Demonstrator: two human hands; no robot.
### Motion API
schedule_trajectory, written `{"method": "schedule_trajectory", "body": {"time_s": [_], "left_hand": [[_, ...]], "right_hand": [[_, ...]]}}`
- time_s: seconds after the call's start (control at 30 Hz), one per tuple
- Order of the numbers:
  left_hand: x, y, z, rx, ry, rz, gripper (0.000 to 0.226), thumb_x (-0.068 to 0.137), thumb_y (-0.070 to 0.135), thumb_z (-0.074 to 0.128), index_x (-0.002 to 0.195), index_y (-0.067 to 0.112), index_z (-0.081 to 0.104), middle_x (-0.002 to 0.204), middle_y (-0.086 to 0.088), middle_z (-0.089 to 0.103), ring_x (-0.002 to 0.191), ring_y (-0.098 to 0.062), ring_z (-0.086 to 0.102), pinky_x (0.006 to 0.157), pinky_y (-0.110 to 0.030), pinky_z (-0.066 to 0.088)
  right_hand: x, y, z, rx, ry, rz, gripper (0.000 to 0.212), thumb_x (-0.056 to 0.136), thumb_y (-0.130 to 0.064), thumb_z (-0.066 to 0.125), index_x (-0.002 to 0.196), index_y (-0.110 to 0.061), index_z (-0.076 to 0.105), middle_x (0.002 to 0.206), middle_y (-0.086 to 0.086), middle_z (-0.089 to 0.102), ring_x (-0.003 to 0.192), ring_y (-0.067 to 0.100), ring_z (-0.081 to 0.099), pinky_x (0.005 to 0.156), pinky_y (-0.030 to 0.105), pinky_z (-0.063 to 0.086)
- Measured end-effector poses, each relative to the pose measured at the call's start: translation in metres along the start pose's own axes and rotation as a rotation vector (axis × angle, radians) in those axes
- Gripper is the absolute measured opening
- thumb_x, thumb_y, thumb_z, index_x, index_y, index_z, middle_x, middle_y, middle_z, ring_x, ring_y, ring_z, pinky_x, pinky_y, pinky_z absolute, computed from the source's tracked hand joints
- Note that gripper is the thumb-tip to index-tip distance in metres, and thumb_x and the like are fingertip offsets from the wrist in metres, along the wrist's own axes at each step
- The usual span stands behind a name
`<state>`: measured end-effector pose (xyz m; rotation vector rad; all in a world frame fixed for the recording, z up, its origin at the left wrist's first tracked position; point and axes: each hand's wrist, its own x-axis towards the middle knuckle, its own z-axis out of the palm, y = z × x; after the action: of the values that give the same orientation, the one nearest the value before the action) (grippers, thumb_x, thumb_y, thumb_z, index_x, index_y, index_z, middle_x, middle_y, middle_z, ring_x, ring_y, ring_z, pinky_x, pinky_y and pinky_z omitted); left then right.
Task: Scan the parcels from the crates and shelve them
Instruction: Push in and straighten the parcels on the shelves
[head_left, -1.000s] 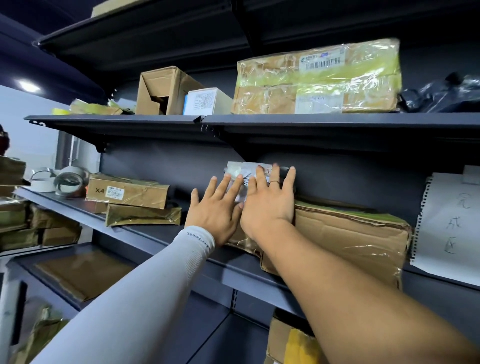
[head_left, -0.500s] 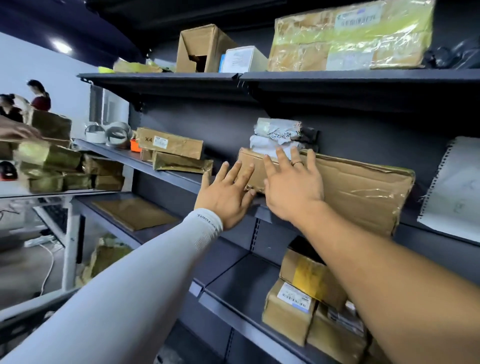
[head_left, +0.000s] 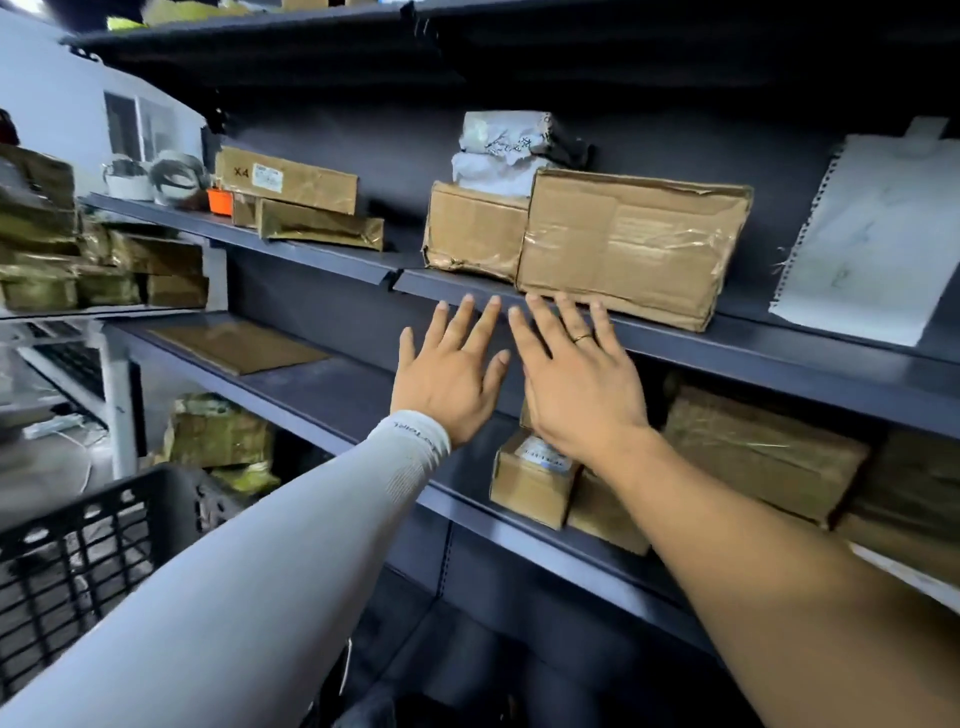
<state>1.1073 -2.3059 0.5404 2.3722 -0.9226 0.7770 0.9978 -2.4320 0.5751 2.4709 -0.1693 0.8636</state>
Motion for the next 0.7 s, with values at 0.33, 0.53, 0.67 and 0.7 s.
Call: {"method": "schedule_trajectory", "body": {"time_s": [0.33, 0.53, 0.67, 0.7], "left_hand": [[-0.051, 0.003, 0.071, 0.026, -0.075, 0.076, 0.064, 0.107, 0.059, 0.012, 0.165, 0.038, -0.005, 0.175, 0.004, 0.002, 0.161, -0.025, 0.000, 0.126, -0.060, 0.007], [-0.041, 0.014, 0.116, -0.006, -0.146, 0.114, 0.065, 0.109, 0.058, 0.023, 0.165, 0.039, -0.003, 0.175, 0.005, 0.002, 0.161, -0.025, 0.003, 0.126, -0.060, 0.012], [-0.017, 0.027, 0.128, -0.035, -0.142, 0.137, 0.072, 0.106, 0.059, 0.034, 0.165, 0.039, -0.004, 0.175, 0.003, 0.000, 0.160, -0.029, 0.006, 0.124, -0.062, 0.017], [-0.010, 0.030, 0.129, -0.051, -0.140, 0.134, 0.075, 0.105, 0.059, 0.037, 0.165, 0.040, -0.004, 0.175, 0.003, 0.000, 0.160, -0.030, 0.006, 0.124, -0.062, 0.018]], "right_hand": [[-0.073, 0.005, 0.078, -0.028, -0.084, 0.061, 0.072, 0.097, -0.028, 0.057, 0.163, -0.014, 0.030, 0.170, 0.008, 0.026, 0.156, 0.034, 0.027, 0.127, 0.055, 0.019], [-0.088, 0.017, 0.115, 0.026, -0.115, 0.185, 0.073, 0.096, -0.025, 0.061, 0.162, -0.014, 0.031, 0.173, 0.009, 0.018, 0.157, 0.039, 0.021, 0.126, 0.054, 0.018], [-0.082, 0.024, 0.121, 0.094, -0.137, 0.286, 0.077, 0.101, -0.025, 0.053, 0.166, -0.017, 0.014, 0.175, 0.007, -0.006, 0.159, 0.043, 0.004, 0.128, 0.052, 0.009], [-0.080, 0.025, 0.121, 0.110, -0.152, 0.302, 0.078, 0.101, -0.024, 0.051, 0.166, -0.018, 0.009, 0.174, 0.006, -0.011, 0.159, 0.044, 0.000, 0.128, 0.051, 0.007]]}}
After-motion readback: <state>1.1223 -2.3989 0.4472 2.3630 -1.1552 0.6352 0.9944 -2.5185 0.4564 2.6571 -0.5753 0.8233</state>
